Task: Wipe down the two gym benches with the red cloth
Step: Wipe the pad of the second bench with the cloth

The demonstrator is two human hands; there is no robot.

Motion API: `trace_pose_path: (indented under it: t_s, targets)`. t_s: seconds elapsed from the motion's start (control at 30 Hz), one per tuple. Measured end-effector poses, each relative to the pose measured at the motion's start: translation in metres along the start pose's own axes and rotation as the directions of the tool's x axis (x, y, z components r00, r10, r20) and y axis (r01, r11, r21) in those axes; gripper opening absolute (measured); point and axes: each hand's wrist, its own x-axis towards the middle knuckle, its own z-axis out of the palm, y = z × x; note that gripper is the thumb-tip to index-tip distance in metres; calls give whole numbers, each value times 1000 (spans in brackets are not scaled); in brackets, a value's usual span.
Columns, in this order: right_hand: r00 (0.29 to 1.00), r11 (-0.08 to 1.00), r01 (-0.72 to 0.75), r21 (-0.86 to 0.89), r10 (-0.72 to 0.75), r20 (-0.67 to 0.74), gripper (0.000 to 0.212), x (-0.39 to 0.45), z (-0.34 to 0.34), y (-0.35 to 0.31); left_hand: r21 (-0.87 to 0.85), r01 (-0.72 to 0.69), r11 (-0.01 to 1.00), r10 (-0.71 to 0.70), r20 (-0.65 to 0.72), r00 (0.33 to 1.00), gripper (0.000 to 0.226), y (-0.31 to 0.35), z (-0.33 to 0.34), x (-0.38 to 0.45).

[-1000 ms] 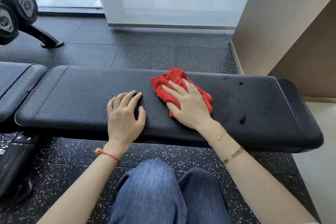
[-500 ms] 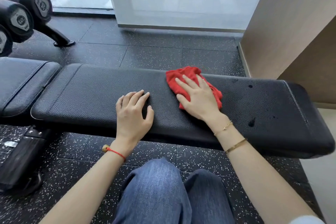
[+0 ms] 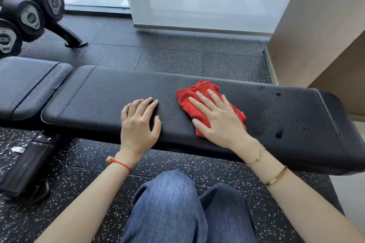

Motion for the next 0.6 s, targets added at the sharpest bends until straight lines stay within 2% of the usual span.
trace_pose_path:
  t_s: [0.13,0.23,0.37,0.47,0.53,0.6]
  targets:
    - [990,990,-143,16,144,-13,60,26,2,-6,3,0,1000,0,-12,1000,46,1,0,-1]
    - [983,983,-180,21,180,-14,58,50,3,-21,4,1,1000,-1,-9,1000,46,2,-1,-1]
    - [998,997,-62,50,63,-15,58,35,3,-33,0,2,1000,-2,-9,1000,46,3,-2,0]
    - [999,995,14,99,-10,-45,58,3,3,-18,-12,5,1000,-5,-16,1000,47,2,-1,-1]
    - [997,994,-46,97,52,-59,57,2,0,6,-21,8,1000,-9,-18,1000,47,2,-1,0]
    - [982,982,-177,64,181,-57,55,19,-3,28,-27,19,999,-19,-17,1000,46,4,-2,0]
